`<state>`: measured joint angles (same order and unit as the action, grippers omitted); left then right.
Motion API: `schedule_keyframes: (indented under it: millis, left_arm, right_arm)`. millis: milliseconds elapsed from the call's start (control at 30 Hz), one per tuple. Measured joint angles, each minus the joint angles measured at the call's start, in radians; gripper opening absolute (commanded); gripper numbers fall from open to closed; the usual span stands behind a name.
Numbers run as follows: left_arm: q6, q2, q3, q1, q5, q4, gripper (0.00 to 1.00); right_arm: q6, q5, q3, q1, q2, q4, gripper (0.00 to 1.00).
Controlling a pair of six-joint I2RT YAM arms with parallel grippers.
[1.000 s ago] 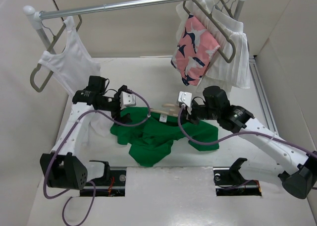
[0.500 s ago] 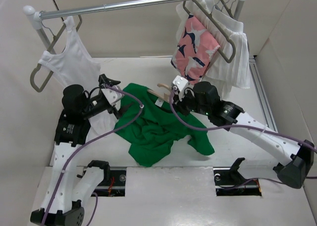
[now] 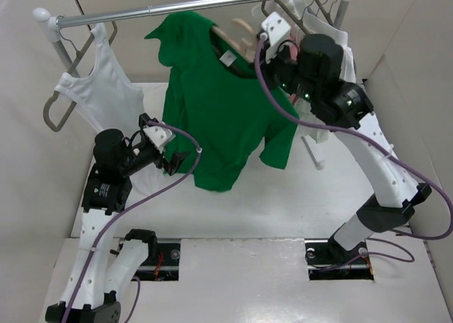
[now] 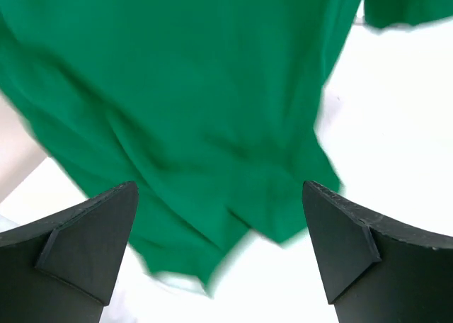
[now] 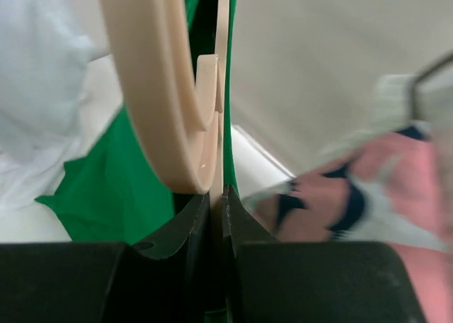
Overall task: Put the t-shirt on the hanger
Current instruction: Hang the hanger with tshirt onto the clothesline
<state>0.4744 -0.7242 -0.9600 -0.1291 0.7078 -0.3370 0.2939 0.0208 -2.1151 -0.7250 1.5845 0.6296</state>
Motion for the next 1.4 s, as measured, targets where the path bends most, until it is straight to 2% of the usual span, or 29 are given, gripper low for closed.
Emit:
schedule_keyframes:
  millis: [133, 300, 733, 1067, 1400]
  left_arm:
    - [-0.006, 0.016, 0.044, 0.000, -0.007, -0.006, 1.00]
    - [-0.010, 0.034, 0.057, 0.000, -0.012, -0.008, 1.00]
    - [-0.012, 0.079, 0.117, 0.000, -0.029, -0.003, 1.00]
    - [-0.013, 0.077, 0.118, 0.000, -0.035, 0.004, 1.00]
    - [-0.014, 0.082, 0.137, 0.000, -0.036, 0.006, 1.00]
  right_arm:
    - [0.011, -0.003, -0.111, 0.097, 0.042, 0.053, 0.00]
    - [0.018, 0.006, -0.156, 0.153, 0.080, 0.078, 0.00]
    - [0.006, 0.095, 0.025, 0.181, -0.025, -0.061, 0.00]
    - [-0.049, 0.103, 0.033, 0.221, -0.056, -0.151, 0.00]
    - [-0.090, 0.114, -0.001, 0.275, 0.030, -0.211, 0.00]
